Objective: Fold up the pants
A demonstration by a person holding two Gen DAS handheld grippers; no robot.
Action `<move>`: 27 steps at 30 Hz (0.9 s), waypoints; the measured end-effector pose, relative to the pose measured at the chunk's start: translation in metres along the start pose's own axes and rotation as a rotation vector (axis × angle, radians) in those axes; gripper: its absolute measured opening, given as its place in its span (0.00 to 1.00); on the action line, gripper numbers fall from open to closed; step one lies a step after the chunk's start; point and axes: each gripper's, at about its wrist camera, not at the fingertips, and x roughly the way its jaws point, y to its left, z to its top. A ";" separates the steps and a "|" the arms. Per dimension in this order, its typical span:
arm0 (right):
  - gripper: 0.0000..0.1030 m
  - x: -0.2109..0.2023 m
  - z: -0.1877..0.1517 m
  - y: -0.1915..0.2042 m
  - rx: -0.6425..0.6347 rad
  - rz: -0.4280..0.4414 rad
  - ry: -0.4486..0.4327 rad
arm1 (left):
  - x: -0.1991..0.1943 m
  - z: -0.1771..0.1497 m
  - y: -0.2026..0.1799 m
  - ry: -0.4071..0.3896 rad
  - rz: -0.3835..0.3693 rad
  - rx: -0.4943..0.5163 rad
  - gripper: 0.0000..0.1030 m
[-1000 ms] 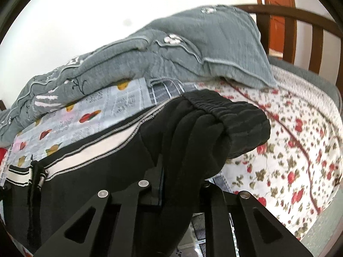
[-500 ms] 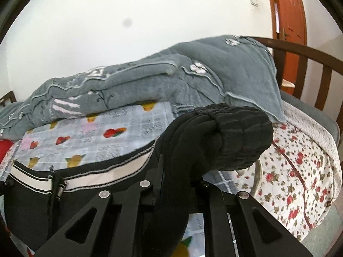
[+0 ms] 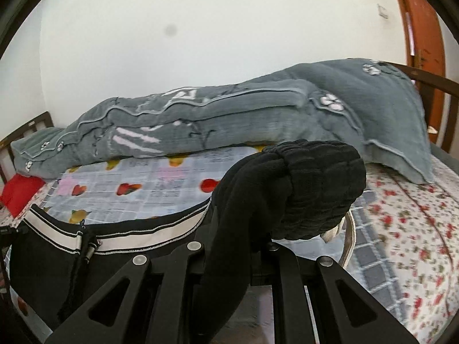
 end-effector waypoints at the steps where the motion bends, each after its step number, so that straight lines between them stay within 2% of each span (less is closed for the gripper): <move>1: 0.11 0.005 0.001 0.004 -0.002 0.007 0.003 | 0.000 0.004 0.006 -0.003 0.007 -0.005 0.10; 6: 0.11 0.032 0.000 0.016 -0.001 0.030 0.023 | 0.013 0.027 0.024 -0.011 0.040 -0.014 0.10; 10: 0.11 0.055 -0.012 0.012 -0.005 0.005 0.065 | 0.030 0.036 0.030 -0.004 0.064 -0.012 0.10; 15: 0.17 0.087 -0.040 -0.005 0.005 -0.059 0.197 | 0.049 0.036 0.038 0.037 0.109 -0.021 0.14; 17: 0.20 0.098 -0.054 -0.015 0.035 -0.056 0.268 | 0.053 0.034 0.043 0.052 0.128 -0.034 0.22; 21: 0.31 0.091 -0.063 -0.026 0.069 -0.049 0.284 | 0.050 0.030 0.050 0.073 0.138 -0.058 0.23; 25: 0.36 0.076 -0.064 -0.027 0.058 -0.074 0.286 | 0.034 0.019 0.051 0.084 0.150 -0.046 0.23; 27: 0.36 0.069 -0.061 -0.025 0.041 -0.090 0.279 | 0.023 0.009 0.053 0.082 0.155 -0.047 0.28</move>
